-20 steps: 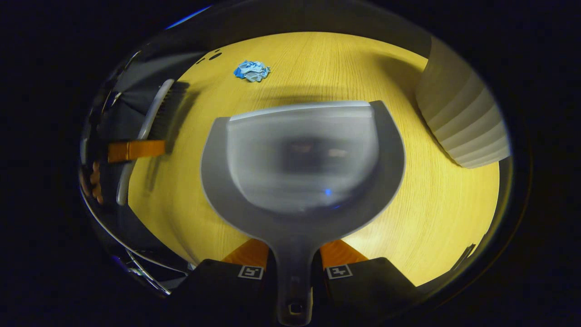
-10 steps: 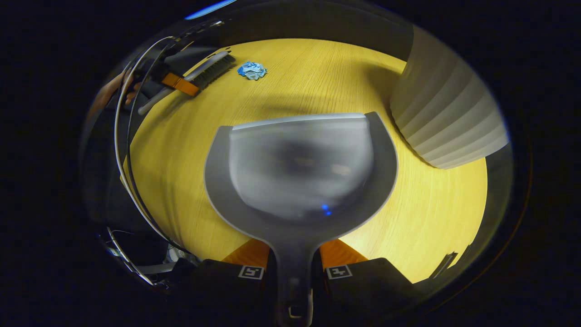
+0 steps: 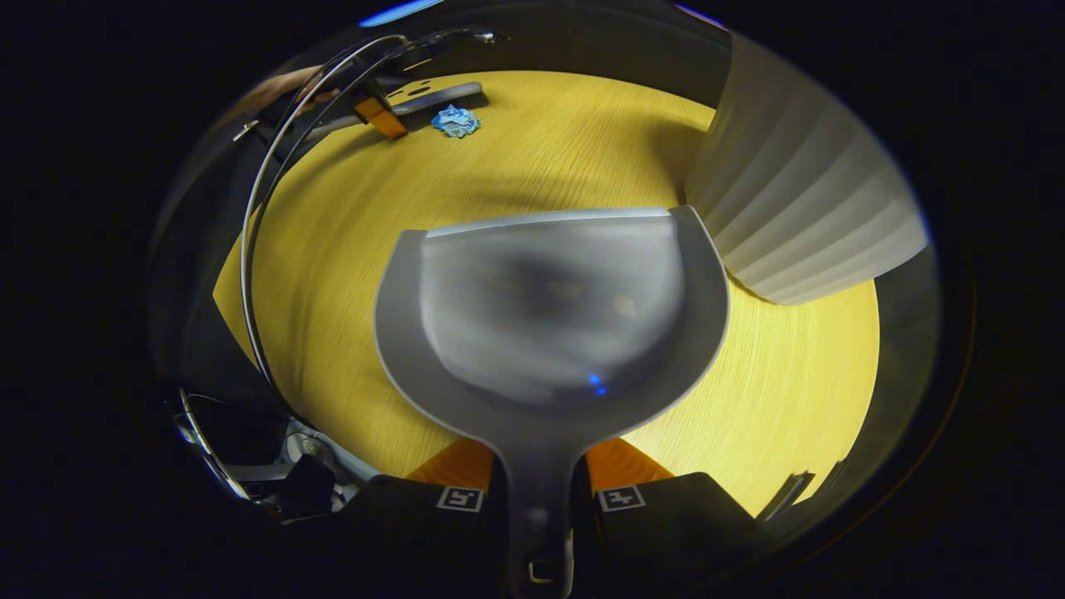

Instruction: Pick up the small broom and dustpan from the desktop, sweep the trash into the dustpan with the broom, and then empty the trash into the garbage bin.

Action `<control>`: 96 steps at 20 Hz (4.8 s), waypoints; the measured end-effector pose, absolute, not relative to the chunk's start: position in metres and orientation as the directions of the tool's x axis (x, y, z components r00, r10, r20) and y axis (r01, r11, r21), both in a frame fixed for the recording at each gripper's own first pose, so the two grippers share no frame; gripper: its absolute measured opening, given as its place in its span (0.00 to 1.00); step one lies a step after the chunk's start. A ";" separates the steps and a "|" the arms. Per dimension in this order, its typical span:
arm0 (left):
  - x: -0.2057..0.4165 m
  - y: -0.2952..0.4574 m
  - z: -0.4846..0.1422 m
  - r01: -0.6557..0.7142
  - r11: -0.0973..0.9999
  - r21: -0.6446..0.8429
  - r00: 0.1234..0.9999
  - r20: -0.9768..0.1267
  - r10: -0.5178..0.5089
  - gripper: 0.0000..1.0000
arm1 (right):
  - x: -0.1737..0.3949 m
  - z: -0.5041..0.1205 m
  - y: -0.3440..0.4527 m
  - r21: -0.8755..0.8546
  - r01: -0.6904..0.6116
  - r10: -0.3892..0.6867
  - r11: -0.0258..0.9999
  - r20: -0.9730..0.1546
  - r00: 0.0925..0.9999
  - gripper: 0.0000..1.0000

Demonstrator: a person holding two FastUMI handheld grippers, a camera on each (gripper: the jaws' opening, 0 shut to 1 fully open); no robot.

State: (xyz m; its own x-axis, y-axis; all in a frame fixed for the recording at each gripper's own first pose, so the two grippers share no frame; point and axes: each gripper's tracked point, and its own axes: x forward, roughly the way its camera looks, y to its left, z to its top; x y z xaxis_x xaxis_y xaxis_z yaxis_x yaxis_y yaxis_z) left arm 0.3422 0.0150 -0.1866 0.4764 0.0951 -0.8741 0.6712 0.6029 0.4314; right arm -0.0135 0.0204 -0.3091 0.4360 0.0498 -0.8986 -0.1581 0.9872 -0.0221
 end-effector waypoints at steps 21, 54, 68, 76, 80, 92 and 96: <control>0.184 -0.077 -0.252 0.779 0.625 0.052 0.185 -0.971 -0.149 0.26 | 0.010 -0.253 0.009 -0.012 -0.199 0.082 0.980 -0.886 0.457 0.35; 0.063 0.006 -0.269 0.539 0.839 -0.071 0.368 -0.876 -0.311 0.26 | -0.089 -0.059 -0.092 -0.081 0.009 -0.077 0.997 -0.898 0.432 0.34; 0.060 -0.007 -0.278 0.416 0.898 -0.144 0.440 -0.832 -0.337 0.26 | 0.049 0.048 -0.188 -0.234 0.110 -0.254 0.966 -0.783 0.568 0.35; 0.060 -0.015 -0.273 0.386 0.902 -0.192 0.478 -0.795 -0.373 0.26 | 0.137 0.039 -0.234 -0.580 -0.020 -0.459 0.814 -0.665 0.589 0.35; 0.055 -0.013 -0.271 0.371 0.906 -0.203 0.488 -0.788 -0.376 0.29 | 0.165 0.054 -0.242 -0.783 -0.140 -0.525 0.606 -0.526 0.670 0.34; 0.044 -0.006 -0.265 0.376 0.910 -0.177 0.488 -0.797 -0.356 0.29 | 0.184 0.079 -0.260 -0.966 -0.202 -0.576 0.161 -0.258 0.775 0.34; 0.050 -0.008 -0.253 0.374 0.906 -0.200 0.489 -0.787 -0.376 0.26 | 0.200 0.079 -0.255 -0.973 -0.231 -0.534 -0.029 -0.180 0.826 0.34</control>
